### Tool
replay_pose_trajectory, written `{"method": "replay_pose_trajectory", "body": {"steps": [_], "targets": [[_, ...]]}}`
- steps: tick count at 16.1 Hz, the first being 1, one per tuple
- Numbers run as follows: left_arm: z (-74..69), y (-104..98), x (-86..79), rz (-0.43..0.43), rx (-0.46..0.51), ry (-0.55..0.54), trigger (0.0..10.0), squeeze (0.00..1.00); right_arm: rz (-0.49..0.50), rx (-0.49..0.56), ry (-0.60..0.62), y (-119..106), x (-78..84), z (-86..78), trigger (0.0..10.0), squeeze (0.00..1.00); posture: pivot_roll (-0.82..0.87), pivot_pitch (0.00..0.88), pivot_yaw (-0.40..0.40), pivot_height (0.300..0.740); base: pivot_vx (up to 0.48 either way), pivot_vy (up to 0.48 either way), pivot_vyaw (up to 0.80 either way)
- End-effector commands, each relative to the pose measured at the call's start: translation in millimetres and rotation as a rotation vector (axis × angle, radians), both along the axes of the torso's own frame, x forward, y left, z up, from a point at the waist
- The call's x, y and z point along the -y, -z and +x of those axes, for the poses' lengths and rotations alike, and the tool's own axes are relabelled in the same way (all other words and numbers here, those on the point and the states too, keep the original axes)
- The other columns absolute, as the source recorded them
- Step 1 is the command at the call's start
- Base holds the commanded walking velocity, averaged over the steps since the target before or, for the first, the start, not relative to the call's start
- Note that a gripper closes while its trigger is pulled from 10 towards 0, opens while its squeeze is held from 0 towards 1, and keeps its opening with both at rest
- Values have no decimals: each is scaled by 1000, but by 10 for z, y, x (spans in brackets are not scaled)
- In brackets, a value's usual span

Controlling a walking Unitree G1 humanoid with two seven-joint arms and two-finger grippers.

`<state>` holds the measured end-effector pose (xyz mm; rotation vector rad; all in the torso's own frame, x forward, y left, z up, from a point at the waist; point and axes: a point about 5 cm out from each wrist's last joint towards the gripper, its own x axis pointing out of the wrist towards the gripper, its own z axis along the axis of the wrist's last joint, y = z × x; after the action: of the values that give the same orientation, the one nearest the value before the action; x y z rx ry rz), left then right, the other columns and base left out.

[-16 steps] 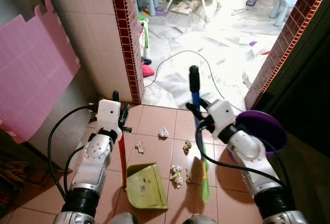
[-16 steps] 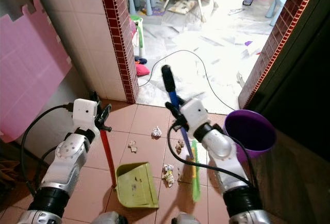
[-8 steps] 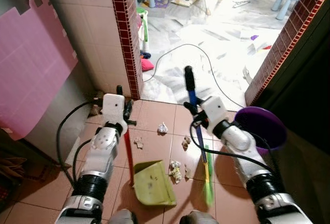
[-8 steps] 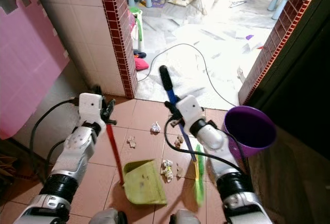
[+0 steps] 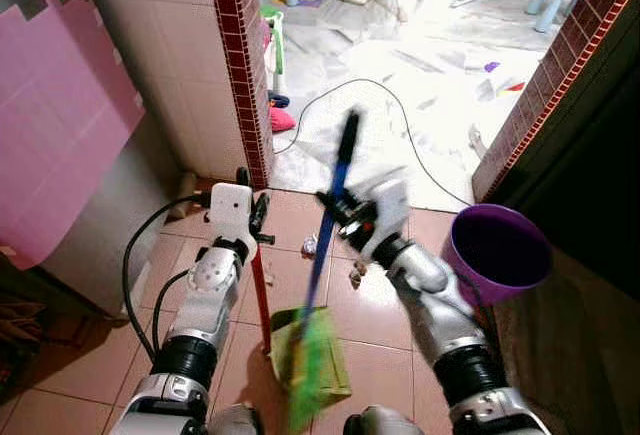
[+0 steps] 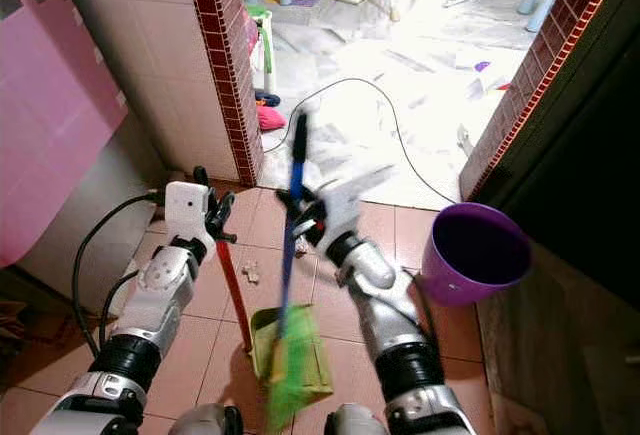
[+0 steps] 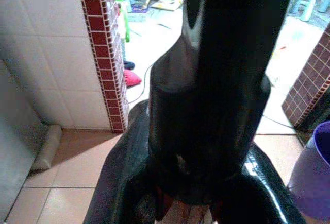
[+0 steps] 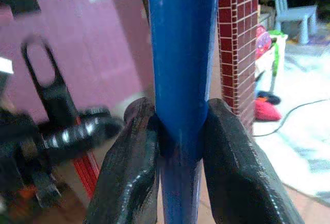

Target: Sweep floor

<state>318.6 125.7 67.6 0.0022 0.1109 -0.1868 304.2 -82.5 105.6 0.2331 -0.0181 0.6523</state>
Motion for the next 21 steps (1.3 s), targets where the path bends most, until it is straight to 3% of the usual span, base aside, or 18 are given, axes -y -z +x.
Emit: {"method": "replay_pose_trajectory", "body": {"steps": [1,3,5,8,10,15,18,20,21], "targets": [[39,-55,12,-4,26,7,10000,0,80,0,-43,-136,71,-14,10000,0,-165,71,5,740,0,0,0],[45,-52,19,-7,26,6,10000,0,97,-7,-73,-203,170,-16,10000,0,-169,66,5,740,0,0,0],[64,-55,23,-13,30,2,10000,0,20,32,-120,-287,270,-32,10000,0,-179,54,8,740,0,0,0],[122,-115,-20,-59,48,-23,10000,0,-228,239,-10,-514,458,61,10000,0,-182,32,11,740,0,0,0],[142,-127,-41,-81,50,-32,10000,0,-290,329,84,-629,554,107,10000,0,-183,22,11,740,0,0,0],[176,-165,-57,-165,63,-39,10000,0,-365,350,179,-598,722,145,10000,0,-194,6,13,740,0,0,0],[173,-295,37,-333,114,69,10000,0,-421,325,171,-452,749,108,10000,0,-189,0,14,740,0,0,0],[141,-316,45,-299,131,130,10000,0,-459,326,148,-385,743,77,10000,0,-182,0,14,740,0,0,0],[119,-270,22,-133,127,161,10000,0,-474,324,144,-349,744,66,10000,0,-177,0,14,740,0,0,0]]}}
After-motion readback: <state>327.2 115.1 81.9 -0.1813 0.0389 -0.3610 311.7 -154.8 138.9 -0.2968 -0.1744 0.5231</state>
